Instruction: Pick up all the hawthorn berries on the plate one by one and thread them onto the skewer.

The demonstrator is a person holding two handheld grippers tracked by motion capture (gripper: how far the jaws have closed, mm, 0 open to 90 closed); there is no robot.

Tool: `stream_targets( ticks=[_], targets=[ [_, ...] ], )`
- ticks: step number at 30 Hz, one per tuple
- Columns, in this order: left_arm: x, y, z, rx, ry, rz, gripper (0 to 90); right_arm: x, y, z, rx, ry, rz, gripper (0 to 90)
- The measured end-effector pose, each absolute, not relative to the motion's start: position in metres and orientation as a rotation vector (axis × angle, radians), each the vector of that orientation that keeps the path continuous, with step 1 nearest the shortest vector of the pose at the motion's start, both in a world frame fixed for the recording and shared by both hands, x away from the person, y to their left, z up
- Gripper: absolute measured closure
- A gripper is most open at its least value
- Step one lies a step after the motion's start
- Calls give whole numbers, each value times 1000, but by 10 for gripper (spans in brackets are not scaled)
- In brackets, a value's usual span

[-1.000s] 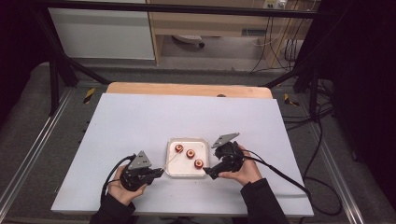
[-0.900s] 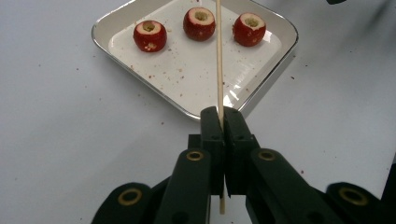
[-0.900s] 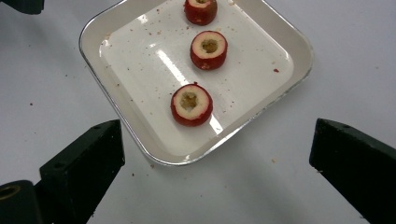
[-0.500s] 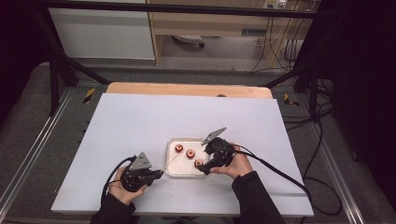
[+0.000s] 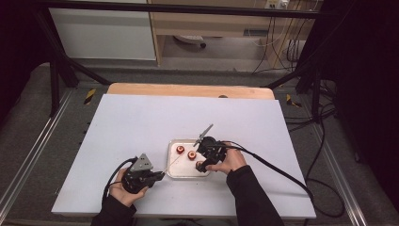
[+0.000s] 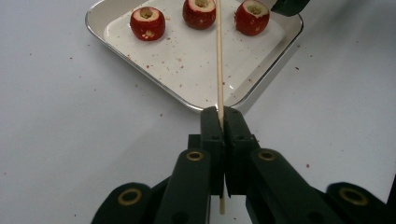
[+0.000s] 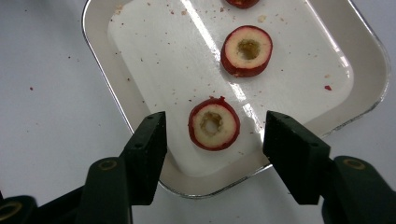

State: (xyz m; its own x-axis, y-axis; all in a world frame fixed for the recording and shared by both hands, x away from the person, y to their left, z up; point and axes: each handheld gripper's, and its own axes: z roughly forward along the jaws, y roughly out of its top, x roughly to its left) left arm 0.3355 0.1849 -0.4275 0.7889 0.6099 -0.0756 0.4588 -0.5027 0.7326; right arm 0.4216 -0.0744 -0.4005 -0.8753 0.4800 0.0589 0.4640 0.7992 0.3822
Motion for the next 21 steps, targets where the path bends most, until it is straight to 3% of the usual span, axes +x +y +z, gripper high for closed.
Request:
stream_targets(
  ticks=[21],
  targets=[
    [336, 184, -428, 2194, 786, 244, 879, 434, -68, -412, 809, 3015, 555, 602]
  ],
)
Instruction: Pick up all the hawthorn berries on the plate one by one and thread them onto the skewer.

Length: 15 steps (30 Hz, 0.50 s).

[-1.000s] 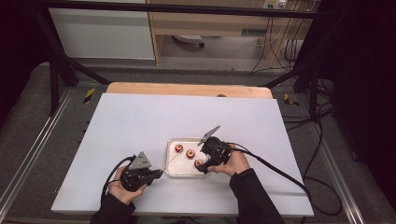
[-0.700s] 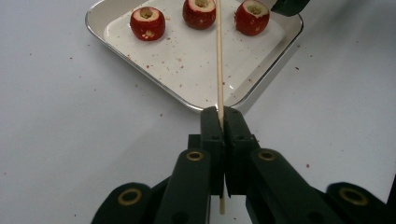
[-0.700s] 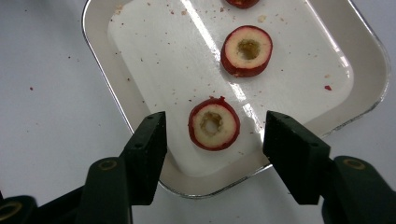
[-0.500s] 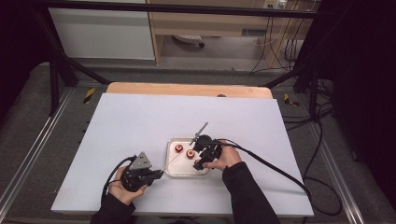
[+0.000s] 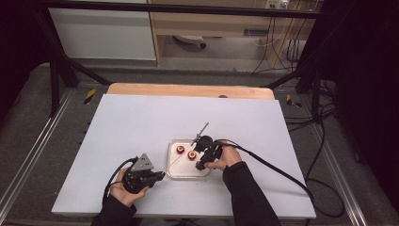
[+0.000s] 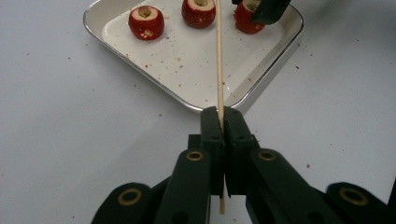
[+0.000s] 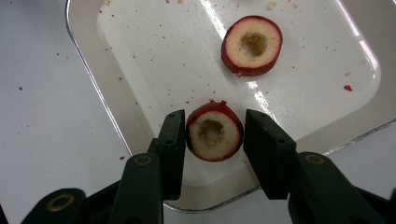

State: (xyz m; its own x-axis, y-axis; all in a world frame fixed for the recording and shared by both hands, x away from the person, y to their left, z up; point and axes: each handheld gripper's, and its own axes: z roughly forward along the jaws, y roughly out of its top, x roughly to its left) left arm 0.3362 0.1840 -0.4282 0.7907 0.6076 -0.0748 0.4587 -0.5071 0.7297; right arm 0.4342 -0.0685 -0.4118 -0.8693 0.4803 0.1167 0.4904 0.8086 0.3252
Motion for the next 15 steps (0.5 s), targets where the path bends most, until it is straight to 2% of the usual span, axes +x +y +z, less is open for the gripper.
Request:
stream_targets(
  ticks=[15],
  targets=[
    [336, 184, -427, 2193, 785, 251, 880, 438, -69, -411, -875, -2901, -533, 612]
  ],
)
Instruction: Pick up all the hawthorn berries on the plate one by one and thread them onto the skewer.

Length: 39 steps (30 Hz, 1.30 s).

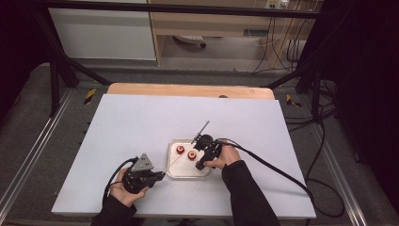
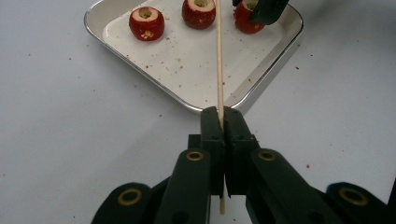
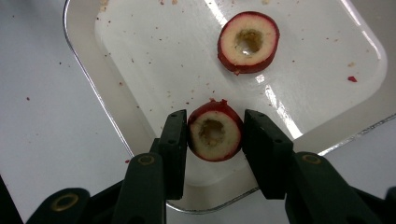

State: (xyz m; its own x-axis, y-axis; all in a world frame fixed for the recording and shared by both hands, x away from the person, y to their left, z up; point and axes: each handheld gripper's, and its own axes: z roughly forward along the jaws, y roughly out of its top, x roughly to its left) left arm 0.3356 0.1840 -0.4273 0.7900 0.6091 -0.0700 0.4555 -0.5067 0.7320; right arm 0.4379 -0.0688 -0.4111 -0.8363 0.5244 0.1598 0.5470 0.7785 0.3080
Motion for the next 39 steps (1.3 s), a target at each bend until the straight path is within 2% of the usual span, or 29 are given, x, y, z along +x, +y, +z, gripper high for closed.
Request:
stream_targets(
  ticks=[14, 25, 39],
  targets=[
    [332, 182, -425, 2167, 791, 268, 879, 426, -100, -376, -1136, -2740, -920, 613],
    [329, 179, -426, 2112, 841, 280, 880, 413, -130, -375, -1343, -2415, -1438, 614],
    [324, 164, -428, 2013, 884, 279, 878, 406, -146, -388, -1459, -2008, -1813, 615]
  ],
)
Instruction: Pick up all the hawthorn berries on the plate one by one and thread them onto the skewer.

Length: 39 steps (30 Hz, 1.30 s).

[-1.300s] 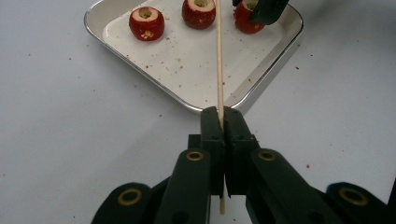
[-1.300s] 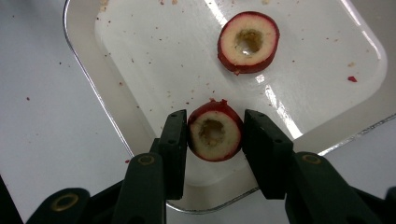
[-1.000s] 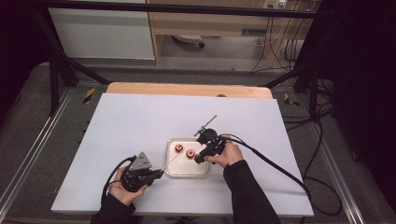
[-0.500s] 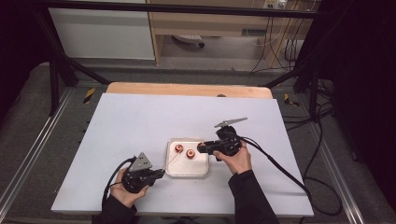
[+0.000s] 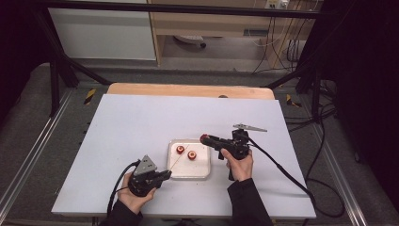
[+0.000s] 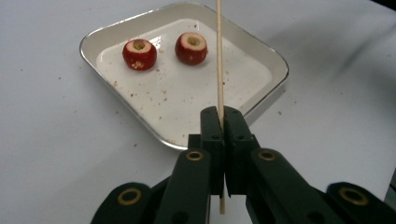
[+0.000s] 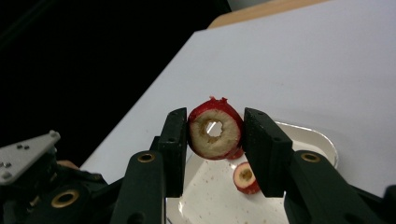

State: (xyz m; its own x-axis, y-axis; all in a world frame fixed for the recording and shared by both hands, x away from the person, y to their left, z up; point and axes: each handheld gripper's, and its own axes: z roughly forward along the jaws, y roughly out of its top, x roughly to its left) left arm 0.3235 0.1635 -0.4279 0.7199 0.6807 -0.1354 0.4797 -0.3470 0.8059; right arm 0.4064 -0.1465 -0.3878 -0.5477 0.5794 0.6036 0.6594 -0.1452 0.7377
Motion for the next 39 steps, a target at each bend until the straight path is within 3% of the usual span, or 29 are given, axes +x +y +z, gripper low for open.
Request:
stream_targets(
  ticks=[17, 39],
  targets=[
    [325, 120, -420, 1901, 876, 256, 878, 403, -152, -386, -1511, -1746, -2060, 615],
    [326, 102, -418, 1798, 882, 294, 879, 400, -152, -382, -1505, -1576, -2179, 617]
  ],
)
